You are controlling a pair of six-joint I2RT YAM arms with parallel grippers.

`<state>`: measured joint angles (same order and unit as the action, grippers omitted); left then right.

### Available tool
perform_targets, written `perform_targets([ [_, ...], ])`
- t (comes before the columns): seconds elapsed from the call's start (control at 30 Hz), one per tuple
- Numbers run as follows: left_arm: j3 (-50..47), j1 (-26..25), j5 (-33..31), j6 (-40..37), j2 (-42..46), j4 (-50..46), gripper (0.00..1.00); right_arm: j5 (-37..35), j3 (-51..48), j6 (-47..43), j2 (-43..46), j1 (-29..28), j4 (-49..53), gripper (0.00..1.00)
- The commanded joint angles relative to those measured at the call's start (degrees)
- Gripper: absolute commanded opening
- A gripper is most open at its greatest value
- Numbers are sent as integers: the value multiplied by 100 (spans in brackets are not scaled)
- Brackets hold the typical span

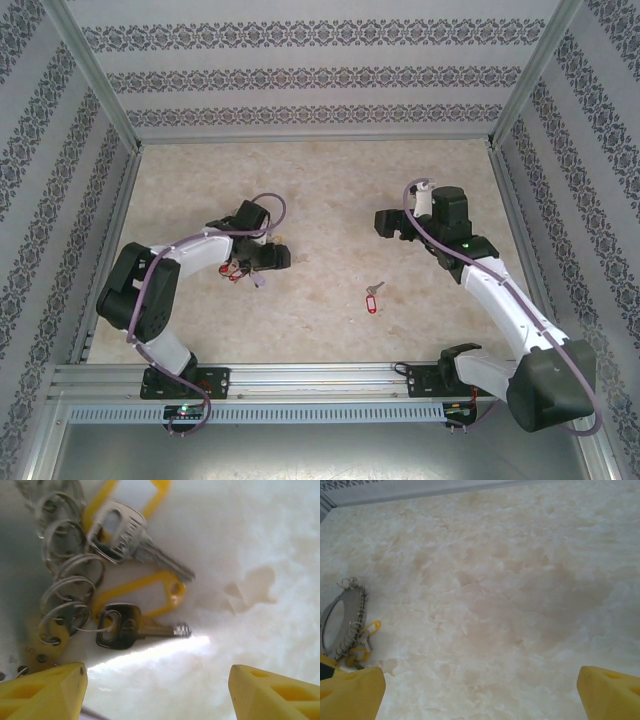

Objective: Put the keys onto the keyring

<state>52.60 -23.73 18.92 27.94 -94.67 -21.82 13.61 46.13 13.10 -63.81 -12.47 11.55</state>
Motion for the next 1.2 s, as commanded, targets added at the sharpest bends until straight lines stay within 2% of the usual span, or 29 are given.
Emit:
perform_targets([
  [0.0,-302,-454,335,643,187,363,75,74,-16,-69,197,60,99,98],
  [0.1,-453,-882,382,964,326,494,75,85,-67,-87,284,61,144,98],
  [0.2,-452,-1037,353,1004,670,257,75,98,-138,-106,367,68,196,98],
  [0.37,117,-1012,-168,306,1271,-934,75,163,-316,-77,431,44,198,98],
  [0.5,404,-790,-433,-308,1312,-1496,63,239,-505,46,428,-142,180,98],
  [0.6,464,-686,-538,-694,1067,-1670,49,232,-645,96,402,-309,181,98],
  [0.73,527,-678,-690,-980,657,-1803,35,316,-761,149,354,-368,146,98],
  [1.0,438,-683,-820,-1100,385,-1661,36,320,-669,199,-12,-399,-36,98],
  [1.17,227,-685,-605,-1041,252,-1412,37,352,-615,189,-165,-436,-166,98],
])
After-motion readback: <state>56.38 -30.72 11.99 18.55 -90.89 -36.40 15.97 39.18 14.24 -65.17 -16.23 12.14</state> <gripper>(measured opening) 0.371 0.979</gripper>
